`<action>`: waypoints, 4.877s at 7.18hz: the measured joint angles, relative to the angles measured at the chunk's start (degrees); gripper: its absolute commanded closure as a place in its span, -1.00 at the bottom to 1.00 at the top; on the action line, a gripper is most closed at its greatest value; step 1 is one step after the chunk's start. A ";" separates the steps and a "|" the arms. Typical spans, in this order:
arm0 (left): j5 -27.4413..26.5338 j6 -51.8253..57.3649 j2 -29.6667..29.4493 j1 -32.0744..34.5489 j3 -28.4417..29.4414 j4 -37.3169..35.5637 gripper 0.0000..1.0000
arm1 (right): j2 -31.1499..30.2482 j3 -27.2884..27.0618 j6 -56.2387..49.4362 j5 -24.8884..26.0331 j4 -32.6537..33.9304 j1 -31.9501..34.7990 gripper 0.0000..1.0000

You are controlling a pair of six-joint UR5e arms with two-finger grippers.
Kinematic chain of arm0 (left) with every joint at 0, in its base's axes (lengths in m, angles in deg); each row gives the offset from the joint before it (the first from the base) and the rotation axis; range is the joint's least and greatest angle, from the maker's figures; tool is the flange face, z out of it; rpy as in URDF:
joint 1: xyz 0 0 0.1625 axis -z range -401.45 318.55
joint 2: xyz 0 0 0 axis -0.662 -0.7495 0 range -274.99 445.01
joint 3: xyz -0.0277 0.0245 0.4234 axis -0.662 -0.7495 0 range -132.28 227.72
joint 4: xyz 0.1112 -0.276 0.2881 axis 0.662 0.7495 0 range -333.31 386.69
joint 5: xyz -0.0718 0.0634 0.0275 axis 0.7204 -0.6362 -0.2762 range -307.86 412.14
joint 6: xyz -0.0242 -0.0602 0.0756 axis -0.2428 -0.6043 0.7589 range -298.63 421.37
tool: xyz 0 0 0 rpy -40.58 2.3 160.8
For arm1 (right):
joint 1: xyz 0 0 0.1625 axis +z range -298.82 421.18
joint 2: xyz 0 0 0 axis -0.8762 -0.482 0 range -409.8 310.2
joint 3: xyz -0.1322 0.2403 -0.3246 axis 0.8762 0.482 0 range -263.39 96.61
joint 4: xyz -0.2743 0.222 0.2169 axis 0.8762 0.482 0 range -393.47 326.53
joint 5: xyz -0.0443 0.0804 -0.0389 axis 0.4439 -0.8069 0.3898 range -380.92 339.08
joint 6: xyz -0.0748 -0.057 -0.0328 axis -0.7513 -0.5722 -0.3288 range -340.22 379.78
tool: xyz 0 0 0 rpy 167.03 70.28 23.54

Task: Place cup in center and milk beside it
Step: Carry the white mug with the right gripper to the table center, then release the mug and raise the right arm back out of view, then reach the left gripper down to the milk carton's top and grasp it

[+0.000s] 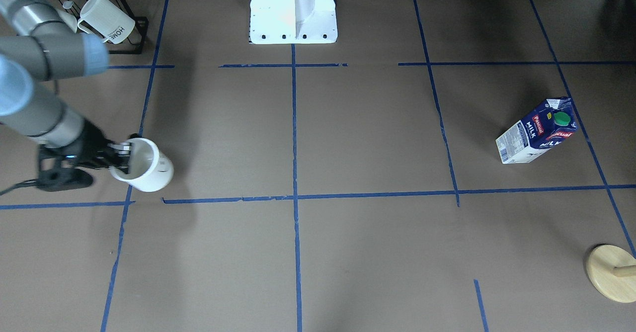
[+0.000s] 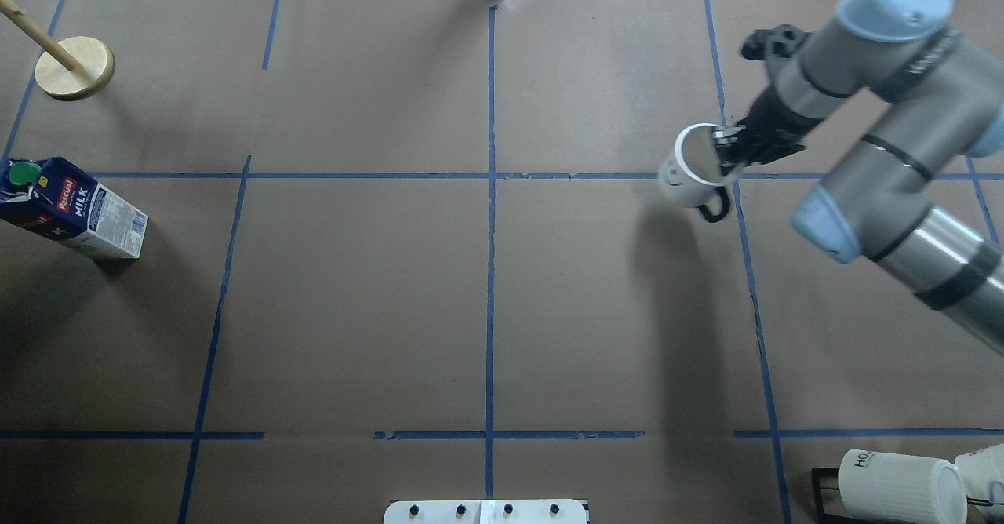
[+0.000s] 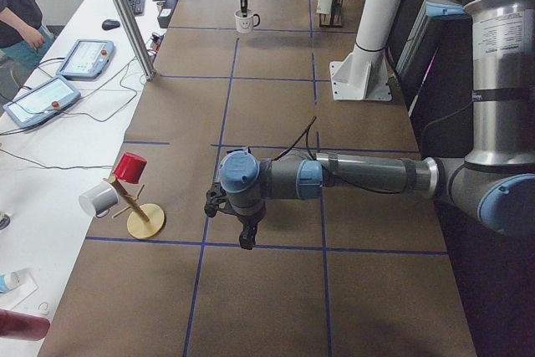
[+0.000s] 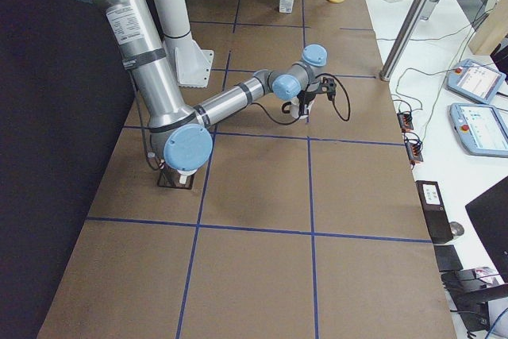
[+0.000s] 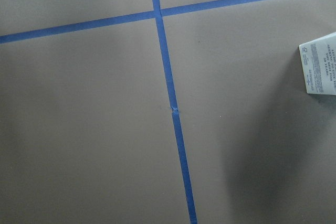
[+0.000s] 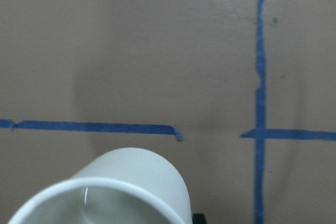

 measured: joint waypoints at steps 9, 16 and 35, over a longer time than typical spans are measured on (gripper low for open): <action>0.09 0.00 -0.01 0.00 0.08 0.07 -1.00 | 19.49 14.05 28.54 10.36 3.53 -13.33 0.49; -0.55 -0.09 -0.22 0.00 -0.48 0.28 -1.00 | 20.21 9.95 25.64 10.92 6.29 -9.85 -1.00; -5.76 -42.70 -10.80 -17.53 -8.99 9.76 -1.00 | -37.22 -17.52 -56.36 -2.86 12.65 35.14 -1.00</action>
